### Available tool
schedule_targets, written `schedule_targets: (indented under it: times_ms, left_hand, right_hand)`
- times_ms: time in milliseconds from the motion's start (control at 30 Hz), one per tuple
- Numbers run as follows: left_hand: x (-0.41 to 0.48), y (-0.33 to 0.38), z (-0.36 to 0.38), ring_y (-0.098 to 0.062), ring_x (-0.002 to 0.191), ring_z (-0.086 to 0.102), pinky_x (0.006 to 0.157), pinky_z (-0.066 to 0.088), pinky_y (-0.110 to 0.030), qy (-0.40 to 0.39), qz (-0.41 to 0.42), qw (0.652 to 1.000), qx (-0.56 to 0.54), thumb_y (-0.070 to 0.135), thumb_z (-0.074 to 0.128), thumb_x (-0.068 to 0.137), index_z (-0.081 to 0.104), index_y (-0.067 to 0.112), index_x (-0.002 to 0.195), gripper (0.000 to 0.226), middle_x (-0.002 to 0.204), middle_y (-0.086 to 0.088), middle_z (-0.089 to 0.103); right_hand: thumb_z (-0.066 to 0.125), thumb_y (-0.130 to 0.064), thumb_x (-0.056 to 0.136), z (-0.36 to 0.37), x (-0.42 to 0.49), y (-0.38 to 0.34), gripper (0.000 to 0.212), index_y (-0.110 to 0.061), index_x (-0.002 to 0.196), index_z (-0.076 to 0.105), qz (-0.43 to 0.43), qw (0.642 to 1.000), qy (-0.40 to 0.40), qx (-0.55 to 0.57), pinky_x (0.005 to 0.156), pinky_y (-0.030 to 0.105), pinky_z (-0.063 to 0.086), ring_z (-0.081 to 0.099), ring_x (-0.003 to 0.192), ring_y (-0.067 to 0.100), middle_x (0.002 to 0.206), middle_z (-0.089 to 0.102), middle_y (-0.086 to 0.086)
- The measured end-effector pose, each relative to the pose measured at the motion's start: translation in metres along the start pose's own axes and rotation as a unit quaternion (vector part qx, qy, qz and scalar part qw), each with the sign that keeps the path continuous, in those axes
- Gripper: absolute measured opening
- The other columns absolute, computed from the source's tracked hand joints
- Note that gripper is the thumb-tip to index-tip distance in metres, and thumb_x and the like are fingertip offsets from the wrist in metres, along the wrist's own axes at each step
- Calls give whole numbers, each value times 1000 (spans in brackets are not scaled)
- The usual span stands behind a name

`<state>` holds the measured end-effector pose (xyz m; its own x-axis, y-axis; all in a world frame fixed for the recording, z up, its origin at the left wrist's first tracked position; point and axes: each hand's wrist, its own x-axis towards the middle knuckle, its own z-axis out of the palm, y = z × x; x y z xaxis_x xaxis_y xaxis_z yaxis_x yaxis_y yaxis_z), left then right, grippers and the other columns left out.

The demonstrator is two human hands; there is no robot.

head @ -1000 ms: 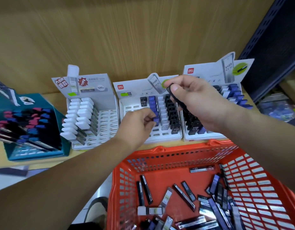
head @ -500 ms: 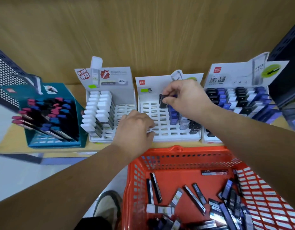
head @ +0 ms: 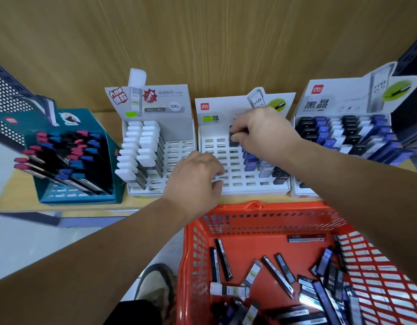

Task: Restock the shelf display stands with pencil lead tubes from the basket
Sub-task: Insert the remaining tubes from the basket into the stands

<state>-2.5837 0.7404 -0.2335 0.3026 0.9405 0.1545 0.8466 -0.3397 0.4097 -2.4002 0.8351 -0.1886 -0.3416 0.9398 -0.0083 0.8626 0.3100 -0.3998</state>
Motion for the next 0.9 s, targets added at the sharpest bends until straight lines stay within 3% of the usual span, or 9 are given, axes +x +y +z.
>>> schedule_targets:
  times_ms: [67, 167, 300, 400, 533, 600, 667, 800, 900]
  left_hand:
    - [-2, 3, -6, -23, 106, 60, 93, 52, -45, -2, 0, 1000, -2, 17, 72, 86, 76, 16, 108, 22, 111, 4, 72]
    - [-5, 15, -14, -23, 104, 59, 90, 51, -40, 26, -1, 1000, -14, 17, 70, 88, 75, 17, 110, 22, 107, 2, 69]
    - [-7, 53, -19, -20, 92, 59, 78, 51, -34, 33, -6, 997, -67, 20, 64, 89, 72, 20, 104, 17, 94, 5, 63]
    - [-21, 86, -19, -11, 79, 55, 73, 49, -31, 7, -12, 995, -103, 23, 62, 90, 70, 24, 101, 14, 85, 13, 58]
    - [-52, 112, 2, -9, 68, 57, 66, 50, -29, -68, -40, 984, -160, 22, 67, 92, 72, 25, 99, 9, 72, 11, 61]
    - [-67, 116, 24, -7, 73, 60, 72, 53, -29, -115, -67, 974, -181, 22, 67, 93, 72, 23, 101, 10, 78, 13, 63]
    - [-80, 119, 50, -9, 84, 65, 81, 55, -29, -167, -112, 962, -184, 21, 67, 93, 72, 22, 104, 12, 87, 12, 68]
    - [-120, 113, 115, -25, 93, 70, 82, 57, -33, -274, -253, 912, -169, 25, 69, 89, 68, 22, 94, 6, 99, -4, 74]
    - [-163, 106, 159, -28, 96, 70, 80, 57, -31, -306, -382, 861, -139, 44, 71, 82, 67, 18, 106, 36, 107, -7, 70]
  right_hand:
    - [65, -31, 96, -1, -6, -6, 15, -18, 95, 73, -24, 999, 2, -31, 78, 44, 56, 62, 97, 30, 101, 63, 4]
    - [69, -36, 94, -14, -33, -12, 31, -22, 121, 71, -44, 997, 68, -9, 80, 44, 56, 61, 108, 26, 118, 58, 3]
    - [68, -40, 93, -35, -91, -20, 17, -28, 105, 74, -19, 996, 80, 15, 77, 37, 54, 59, 95, 14, 100, 61, -10]
    - [68, -40, 91, -42, -144, -20, 11, -30, 91, 73, 49, 996, 59, 37, 76, 37, 55, 54, 84, 7, 89, 56, -12]
    - [64, -48, 92, -43, -212, -7, 19, -31, 97, 70, 163, 986, -30, 24, 85, 35, 55, 64, 98, 14, 99, 64, -10]
    - [63, -46, 93, -32, -239, 6, 22, -29, 104, 70, 228, 968, -102, 33, 86, 29, 53, 65, 103, 17, 104, 68, -6]
    - [64, -42, 93, -10, -264, 27, 20, -26, 103, 67, 298, 940, -153, 69, 79, 28, 50, 65, 93, 21, 95, 66, -3]
    - [69, -36, 94, 47, -306, 64, 35, -23, 68, 51, 409, 884, -138, 177, 59, 24, 42, 47, 63, 13, 67, 49, -6]
    - [69, -46, 87, 96, -331, 76, 29, -19, 86, 58, 505, 821, -143, 226, 61, 26, 44, 56, 73, 19, 79, 57, -1]
